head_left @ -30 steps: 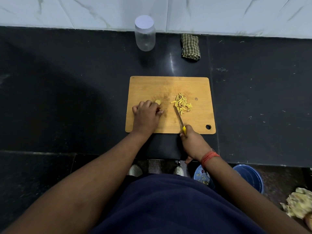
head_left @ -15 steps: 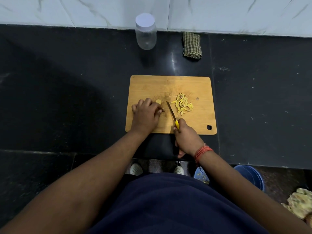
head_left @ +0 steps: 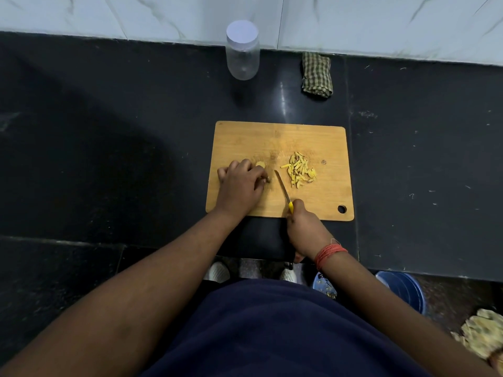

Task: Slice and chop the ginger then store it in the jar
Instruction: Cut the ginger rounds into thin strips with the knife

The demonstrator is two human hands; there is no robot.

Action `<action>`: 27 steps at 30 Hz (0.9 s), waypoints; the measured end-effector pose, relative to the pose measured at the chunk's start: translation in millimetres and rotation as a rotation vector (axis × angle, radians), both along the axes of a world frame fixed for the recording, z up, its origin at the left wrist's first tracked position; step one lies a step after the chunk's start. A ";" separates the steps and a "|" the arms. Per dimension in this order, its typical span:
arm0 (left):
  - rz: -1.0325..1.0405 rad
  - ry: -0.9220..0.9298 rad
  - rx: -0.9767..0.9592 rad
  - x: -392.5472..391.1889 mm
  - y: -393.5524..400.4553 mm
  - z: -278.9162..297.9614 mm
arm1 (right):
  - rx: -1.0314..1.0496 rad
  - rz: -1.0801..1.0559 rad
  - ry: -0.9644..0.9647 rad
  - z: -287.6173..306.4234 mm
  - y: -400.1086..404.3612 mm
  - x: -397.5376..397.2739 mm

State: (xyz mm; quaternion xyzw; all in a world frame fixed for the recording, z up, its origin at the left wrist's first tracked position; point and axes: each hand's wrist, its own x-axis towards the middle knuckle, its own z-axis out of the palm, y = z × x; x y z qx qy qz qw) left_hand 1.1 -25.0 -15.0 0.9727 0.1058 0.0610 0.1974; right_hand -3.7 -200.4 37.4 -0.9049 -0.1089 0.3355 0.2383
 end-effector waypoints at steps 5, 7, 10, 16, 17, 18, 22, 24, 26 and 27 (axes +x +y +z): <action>-0.016 -0.002 -0.013 1.4 -1.7 0.8 | -0.036 0.013 -0.074 -6.1 -2.2 -0.9; -0.017 -0.001 -0.012 1.9 -2.6 1.1 | -0.039 0.059 -0.071 -8.3 -2.2 -4.2; -0.012 0.003 -0.009 2.3 -2.5 0.6 | -0.048 0.108 -0.080 -10.9 -6.4 -8.2; -0.008 0.019 -0.025 2.2 -2.9 0.6 | -0.006 0.026 -0.046 -4.5 -10.8 -7.5; -0.006 0.022 -0.028 2.3 -3.0 0.8 | 0.017 0.003 -0.006 -1.4 -9.1 -6.3; -0.004 0.020 -0.032 2.4 -3.0 0.6 | 0.038 -0.017 0.041 1.9 -6.4 -4.6; -0.005 0.025 -0.057 2.1 -3.0 1.4 | 0.114 -0.089 0.195 11.6 5.3 1.5; 0.005 0.026 -0.063 2.0 -2.7 1.9 | 0.117 -0.083 0.218 12.5 10.4 2.6; 0.019 0.032 -0.071 2.5 -3.0 2.6 | 0.118 -0.084 0.236 13.2 13.9 3.7; 0.022 0.039 -0.074 2.8 -3.3 3.1 | 0.116 -0.087 0.241 13.4 14.9 4.4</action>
